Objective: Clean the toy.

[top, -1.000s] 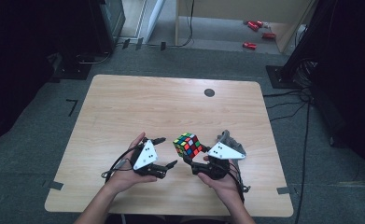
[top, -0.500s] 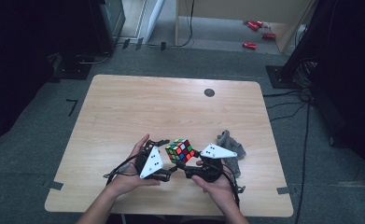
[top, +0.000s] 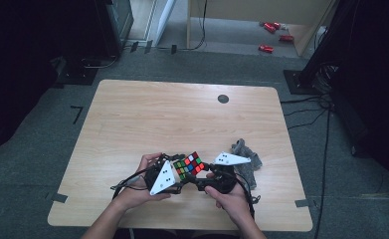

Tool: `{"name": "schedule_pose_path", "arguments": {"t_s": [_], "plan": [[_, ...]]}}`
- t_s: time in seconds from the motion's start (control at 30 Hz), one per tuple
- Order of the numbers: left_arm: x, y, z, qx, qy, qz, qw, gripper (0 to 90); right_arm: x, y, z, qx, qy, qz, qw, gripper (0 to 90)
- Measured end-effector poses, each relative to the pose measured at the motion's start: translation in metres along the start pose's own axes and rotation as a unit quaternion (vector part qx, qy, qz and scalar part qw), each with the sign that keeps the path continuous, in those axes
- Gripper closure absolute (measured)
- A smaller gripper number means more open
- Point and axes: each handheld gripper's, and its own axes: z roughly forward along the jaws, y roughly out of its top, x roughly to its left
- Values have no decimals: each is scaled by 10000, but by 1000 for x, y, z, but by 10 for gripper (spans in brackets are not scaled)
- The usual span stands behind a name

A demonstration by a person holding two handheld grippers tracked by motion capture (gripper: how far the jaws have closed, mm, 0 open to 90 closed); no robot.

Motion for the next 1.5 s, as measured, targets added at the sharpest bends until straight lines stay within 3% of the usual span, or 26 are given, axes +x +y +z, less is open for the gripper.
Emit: {"name": "schedule_pose_path", "arguments": {"t_s": [0.1, 0.23, 0.37, 0.43, 0.47, 0.53, 0.63, 0.67, 0.7, 0.73, 0.83, 0.9, 0.93, 1.07, 1.17, 1.23, 1.37, 1.43, 1.5], "plan": [[2, -2, -2, 21, -46, -117, 9999, 337, -3, 2, -7, -221, -95, -38, 9997, 284], [9, -2, -5, -22, -44, -478, 9988, 341, -8, 9, -20, -513, -178, -55, 9985, 244], [17, -2, -8, 18, -20, -716, 9974, 342, -15, 13, -35, -758, -630, -349, 9945, 218], [21, -2, -10, 47, -61, -883, 9961, 343, -21, 13, -44, -904, -1149, -559, 9877, 213], [25, -3, -12, 24, -143, -1046, 9944, 343, -24, 13, -48, -946, -1281, -554, 9857, 213], [31, -4, -17, -75, -276, -1367, 9902, 344, -35, 13, -57, -1053, -1682, -562, 9785, 217], [40, -5, -23, -183, -283, -1778, 9835, 344, -51, 9, -65, -939, -2460, -851, 9610, 242], [42, -6, -25, -182, -236, -1854, 9822, 344, -57, 6, -67, -852, -2636, -929, 9564, 265], [44, -7, -26, -142, -170, -1933, 9809, 344, -62, 4, -68, -789, -2725, -931, 9544, 276], [46, -8, -26, -75, -119, -1997, 9798, 344, -69, 2, -70, -713, -2773, -847, 9544, 288], [48, -10, -27, 34, -34, -2087, 9780, 344, -87, -6, -72, -472, -2762, -507, 9586, 351], [48, -11, -26, 61, -70, -2087, 9779, 343, -94, -12, -67, -125, -2643, -477, 9632, 351], [47, -10, -26, 68, -84, -2060, 9785, 343, -95, -14, -64, 47, -2639, -479, 9633, 356], [45, -9, -23, 127, -23, -1987, 9800, 342, -104, -25, -55, 487, -2869, -416, 9558, 430], [45, -10, -24, 152, -10, -2015, 9794, 342, -110, -31, -54, 512, -2856, -217, 9567, 434], [47, -10, -24, 155, -26, -2107, 9774, 342, -112, -33, -55, 455, -2832, -168, 9578, 445], [49, -12, -26, 30, -183, -2308, 9728, 342, -111, -36, -52, 473, -3029, -295, 9514, 517], [49, -11, -26, 34, -186, -2278, 9735, 342, -110, -37, -50, 474, -3099, -347, 9490, 598], [48, -11, -25, 90, -164, -2213, 9750, 343, -108, -35, -52, 423, -3071, -255, 9504, 670]]}}
